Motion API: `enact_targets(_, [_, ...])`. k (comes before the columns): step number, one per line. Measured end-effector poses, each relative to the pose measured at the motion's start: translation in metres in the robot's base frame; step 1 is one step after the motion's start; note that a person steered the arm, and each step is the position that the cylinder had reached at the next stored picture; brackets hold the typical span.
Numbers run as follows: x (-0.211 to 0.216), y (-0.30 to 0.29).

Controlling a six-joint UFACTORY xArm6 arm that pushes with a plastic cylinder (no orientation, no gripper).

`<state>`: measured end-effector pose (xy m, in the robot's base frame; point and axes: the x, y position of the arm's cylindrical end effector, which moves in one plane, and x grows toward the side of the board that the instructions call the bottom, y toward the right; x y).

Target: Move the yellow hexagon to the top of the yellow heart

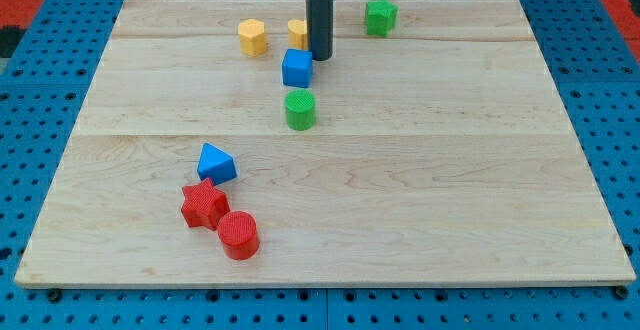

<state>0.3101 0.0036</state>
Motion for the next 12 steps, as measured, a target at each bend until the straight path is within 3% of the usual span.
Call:
enact_targets(6, [0.0,-0.093])
enact_targets(8, [-0.044,-0.099])
enact_targets(9, [-0.046,-0.16])
enact_targets(10, [-0.066,-0.168])
enact_targets(12, [-0.079,-0.127])
